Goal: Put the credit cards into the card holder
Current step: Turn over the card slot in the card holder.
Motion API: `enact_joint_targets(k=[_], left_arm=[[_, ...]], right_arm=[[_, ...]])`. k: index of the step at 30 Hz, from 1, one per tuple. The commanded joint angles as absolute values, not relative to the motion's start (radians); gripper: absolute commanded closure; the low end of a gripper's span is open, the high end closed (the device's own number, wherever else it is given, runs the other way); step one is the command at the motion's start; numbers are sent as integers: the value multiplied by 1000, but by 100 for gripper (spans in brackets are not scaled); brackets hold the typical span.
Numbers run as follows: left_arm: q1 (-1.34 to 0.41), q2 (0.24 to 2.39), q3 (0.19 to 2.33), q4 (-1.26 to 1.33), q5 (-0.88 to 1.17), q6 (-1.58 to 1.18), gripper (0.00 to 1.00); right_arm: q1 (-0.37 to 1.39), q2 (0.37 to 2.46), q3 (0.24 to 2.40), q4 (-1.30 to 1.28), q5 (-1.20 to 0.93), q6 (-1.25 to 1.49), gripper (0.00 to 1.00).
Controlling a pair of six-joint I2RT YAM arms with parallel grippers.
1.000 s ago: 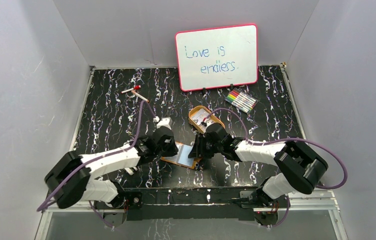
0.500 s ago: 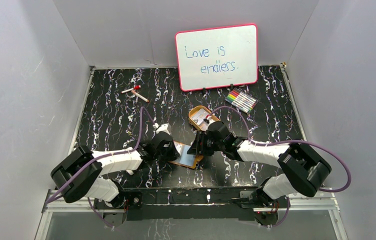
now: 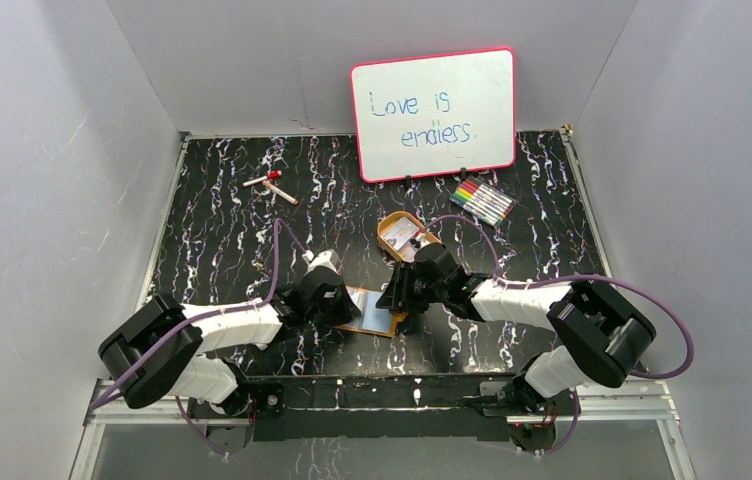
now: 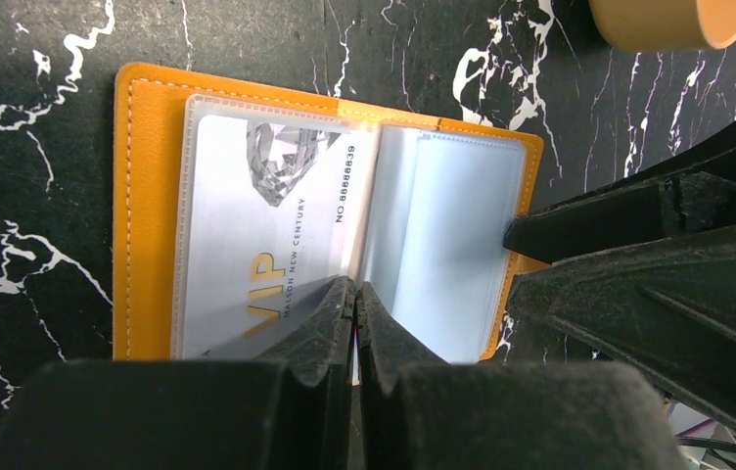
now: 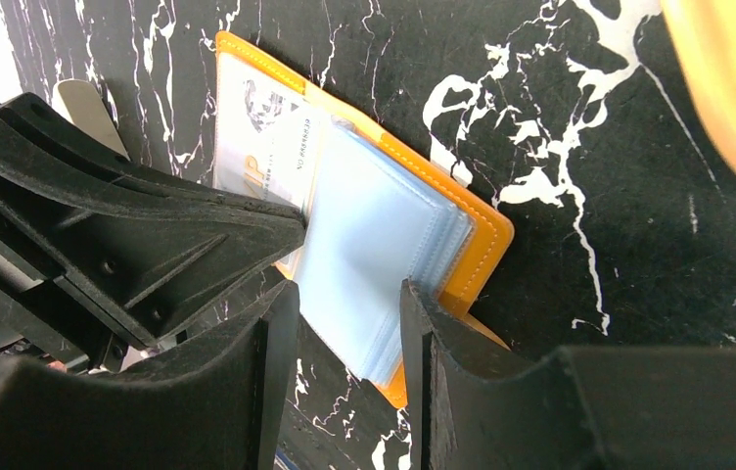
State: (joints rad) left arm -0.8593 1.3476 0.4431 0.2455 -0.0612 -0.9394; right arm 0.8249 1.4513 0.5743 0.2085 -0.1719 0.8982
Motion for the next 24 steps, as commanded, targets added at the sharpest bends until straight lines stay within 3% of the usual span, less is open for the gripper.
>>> enact_joint_targets(k=[1,24], left_arm=[[-857,1324,421,190,-65,-945,100],[-857,1320,412,201,-51,-946,100]], right_arm=[[821,1436,587,207,-150,910,49],[825,1535,618,360,-294,914,49]])
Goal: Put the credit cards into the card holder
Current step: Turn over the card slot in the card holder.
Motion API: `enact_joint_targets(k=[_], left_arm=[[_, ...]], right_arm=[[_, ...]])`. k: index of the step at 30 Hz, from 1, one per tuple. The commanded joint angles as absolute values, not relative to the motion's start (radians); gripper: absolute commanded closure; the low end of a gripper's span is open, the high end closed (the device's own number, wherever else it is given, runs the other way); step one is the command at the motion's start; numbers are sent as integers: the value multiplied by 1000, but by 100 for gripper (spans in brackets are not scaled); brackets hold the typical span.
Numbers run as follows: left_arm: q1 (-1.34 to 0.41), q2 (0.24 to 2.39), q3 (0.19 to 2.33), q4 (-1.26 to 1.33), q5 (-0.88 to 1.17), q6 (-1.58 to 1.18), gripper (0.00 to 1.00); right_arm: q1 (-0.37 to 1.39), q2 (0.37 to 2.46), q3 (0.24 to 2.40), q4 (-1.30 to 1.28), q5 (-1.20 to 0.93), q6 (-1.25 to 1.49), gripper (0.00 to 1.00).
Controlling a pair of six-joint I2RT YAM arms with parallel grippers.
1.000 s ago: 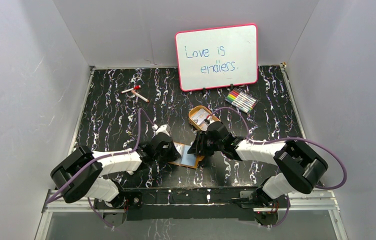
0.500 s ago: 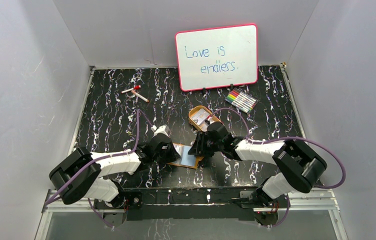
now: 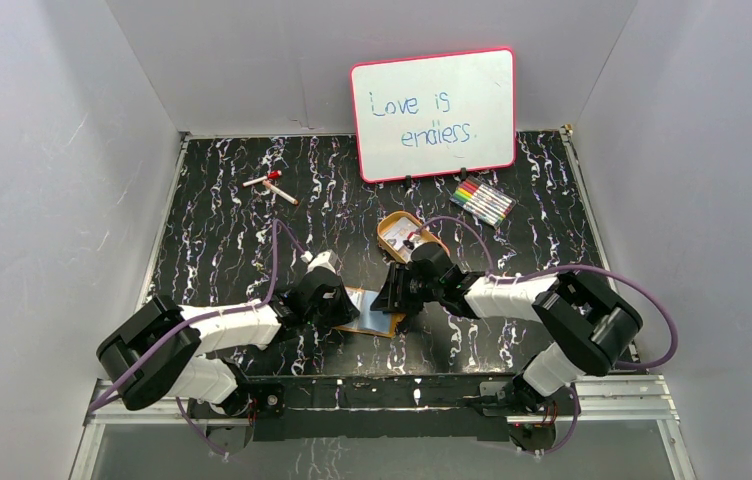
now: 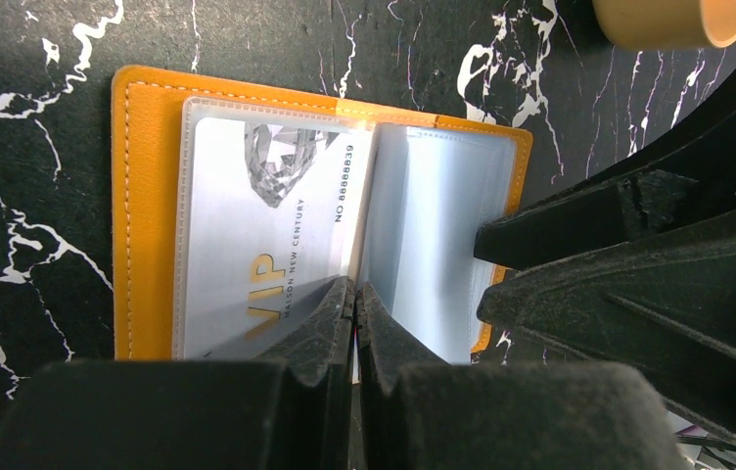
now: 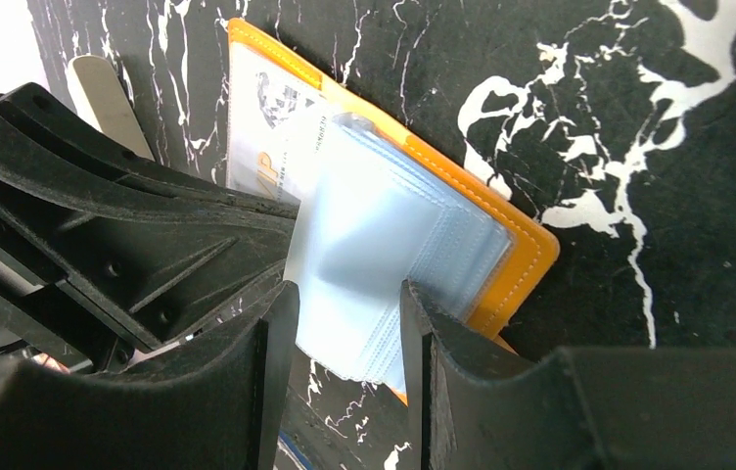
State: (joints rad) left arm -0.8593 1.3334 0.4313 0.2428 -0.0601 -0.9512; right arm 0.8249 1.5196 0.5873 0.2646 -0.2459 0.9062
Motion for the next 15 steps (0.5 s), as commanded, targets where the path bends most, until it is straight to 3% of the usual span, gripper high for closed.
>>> enact_joint_targets(k=[1,15], left_arm=[[-857,1321,413,201,-50,-945,100],[-857,1316,416,189,-54,-940,100]], right_arm=[[825,1534,615,377,-299,918,49],[827,1534,600,490,-338,939,49]])
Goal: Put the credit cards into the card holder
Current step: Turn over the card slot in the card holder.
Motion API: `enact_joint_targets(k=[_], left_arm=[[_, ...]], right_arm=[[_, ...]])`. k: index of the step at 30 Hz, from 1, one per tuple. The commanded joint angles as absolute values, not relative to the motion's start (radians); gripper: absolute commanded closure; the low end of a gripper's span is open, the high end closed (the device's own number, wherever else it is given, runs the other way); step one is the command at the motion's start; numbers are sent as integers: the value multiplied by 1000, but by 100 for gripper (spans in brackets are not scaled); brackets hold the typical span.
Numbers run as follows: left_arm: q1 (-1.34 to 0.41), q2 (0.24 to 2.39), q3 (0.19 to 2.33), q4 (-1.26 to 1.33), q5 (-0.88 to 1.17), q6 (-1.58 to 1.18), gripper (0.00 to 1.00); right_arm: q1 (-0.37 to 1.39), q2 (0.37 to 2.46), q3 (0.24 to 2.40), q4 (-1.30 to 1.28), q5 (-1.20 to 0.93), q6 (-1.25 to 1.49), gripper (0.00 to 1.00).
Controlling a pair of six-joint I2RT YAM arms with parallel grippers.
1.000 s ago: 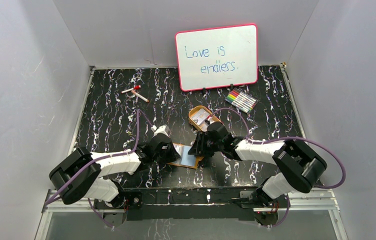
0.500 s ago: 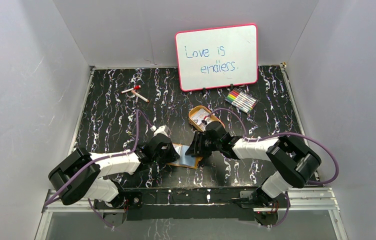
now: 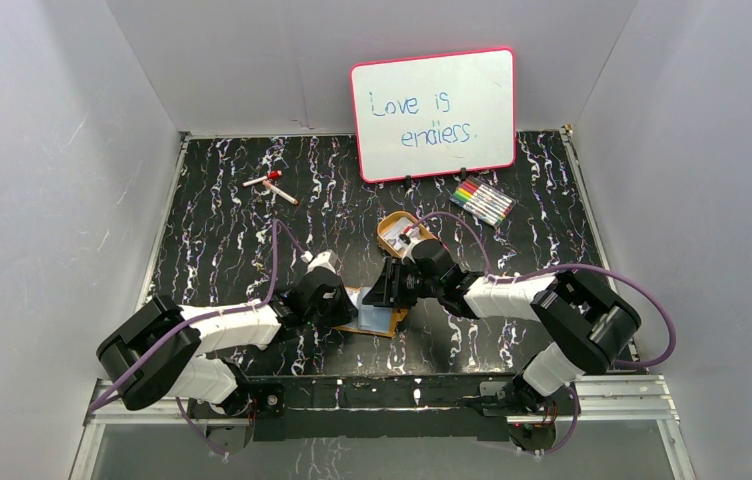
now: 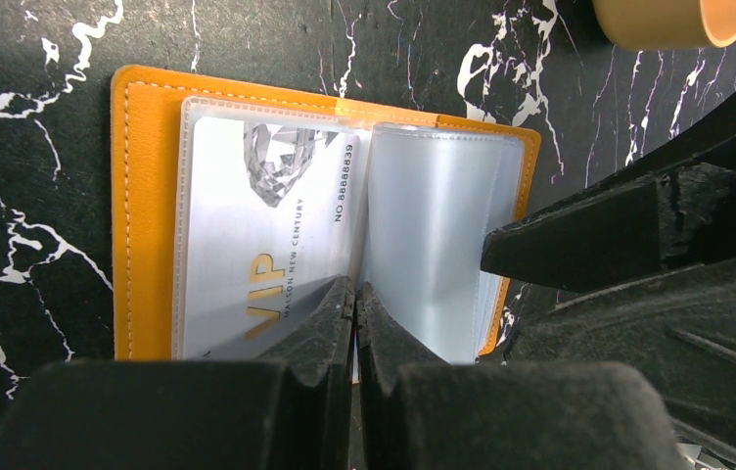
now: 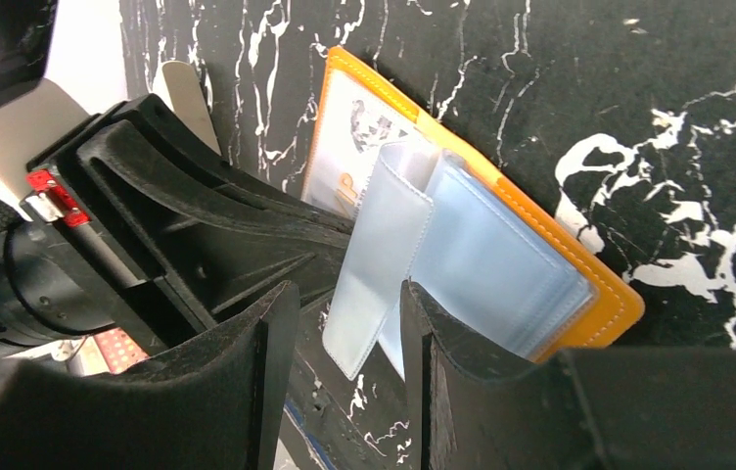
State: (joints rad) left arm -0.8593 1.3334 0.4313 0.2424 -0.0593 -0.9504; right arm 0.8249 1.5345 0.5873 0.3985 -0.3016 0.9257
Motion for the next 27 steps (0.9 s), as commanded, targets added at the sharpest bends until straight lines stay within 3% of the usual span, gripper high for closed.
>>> enact_joint_targets(k=[1,20,27], left_arm=[[-858,1315,417,188,-55,-939,100],[-858,1269,416,147,-78,-931,100],[-857,1268,414,149,-81,-931,100]], right_arm=[[825,1542,600,500,-345,945,49],[826,1654,606,695,-411,1054,48],[834,1672,616,614,-415,1030,48]])
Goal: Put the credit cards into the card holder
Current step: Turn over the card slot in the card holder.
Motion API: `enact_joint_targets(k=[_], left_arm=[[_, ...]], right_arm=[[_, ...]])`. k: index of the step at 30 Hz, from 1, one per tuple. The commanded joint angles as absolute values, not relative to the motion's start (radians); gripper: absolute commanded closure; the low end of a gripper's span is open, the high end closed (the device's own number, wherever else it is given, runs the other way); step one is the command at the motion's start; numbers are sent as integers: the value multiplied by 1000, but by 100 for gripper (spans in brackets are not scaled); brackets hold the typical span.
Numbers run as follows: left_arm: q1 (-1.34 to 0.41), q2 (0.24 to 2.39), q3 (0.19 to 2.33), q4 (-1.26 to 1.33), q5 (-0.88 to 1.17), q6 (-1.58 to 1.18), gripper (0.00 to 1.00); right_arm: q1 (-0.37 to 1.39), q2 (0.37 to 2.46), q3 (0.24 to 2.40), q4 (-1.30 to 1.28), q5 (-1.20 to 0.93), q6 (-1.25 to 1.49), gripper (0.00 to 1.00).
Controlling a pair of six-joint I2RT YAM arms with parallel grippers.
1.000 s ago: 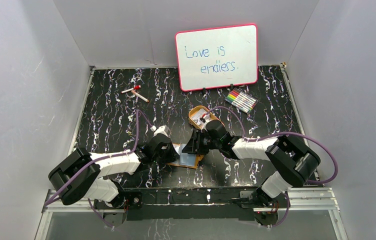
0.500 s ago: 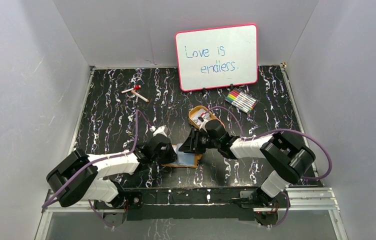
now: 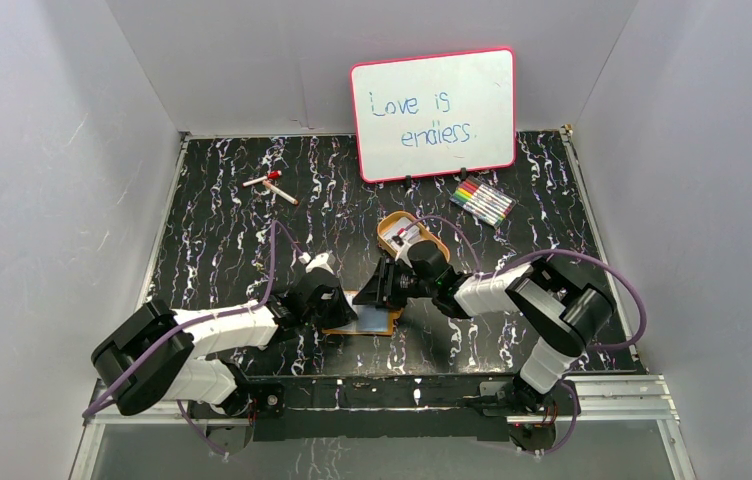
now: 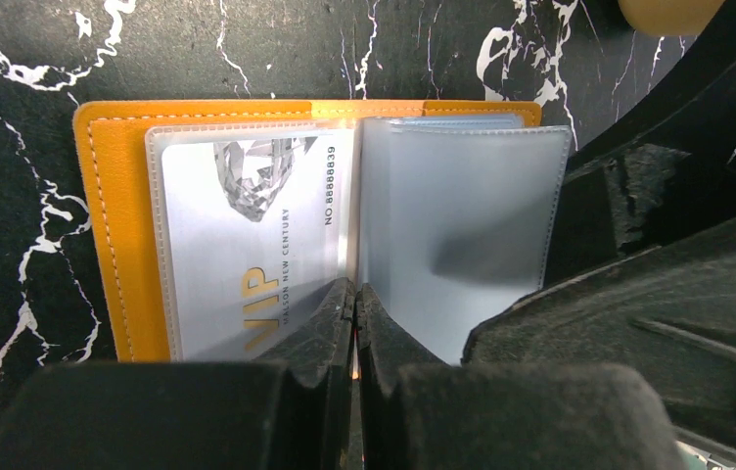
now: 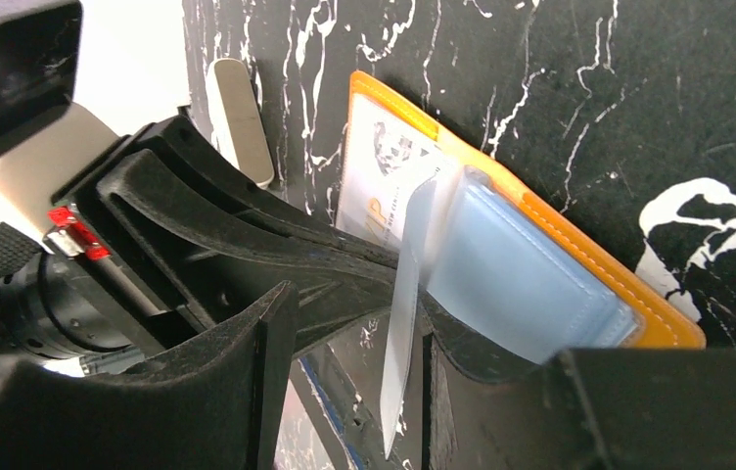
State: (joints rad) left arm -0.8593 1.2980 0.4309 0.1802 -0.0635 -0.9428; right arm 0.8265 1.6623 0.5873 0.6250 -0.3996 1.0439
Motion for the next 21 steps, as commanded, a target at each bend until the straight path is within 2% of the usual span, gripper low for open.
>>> enact_joint_targets(k=[1,5,11,18,21], left_arm=[[-858,1267,414,149,-82,-931,100],[-858,1266,414,147,-85,-932,100],[-858,1237,435,98,-108,-925,100],[-857,1131,490,-31,-149,-894,100],[-858,1081,505,-83,-159,-886,96]], right_arm=[[833,1671,609,607,-410,1027,48],[834,1675,587,626,-416,1034,49],[834,1662,597,631,-423,1028,57],[834,1659,609,596,-421,1014,54],[834,1665,616,593,-425,1014,54]])
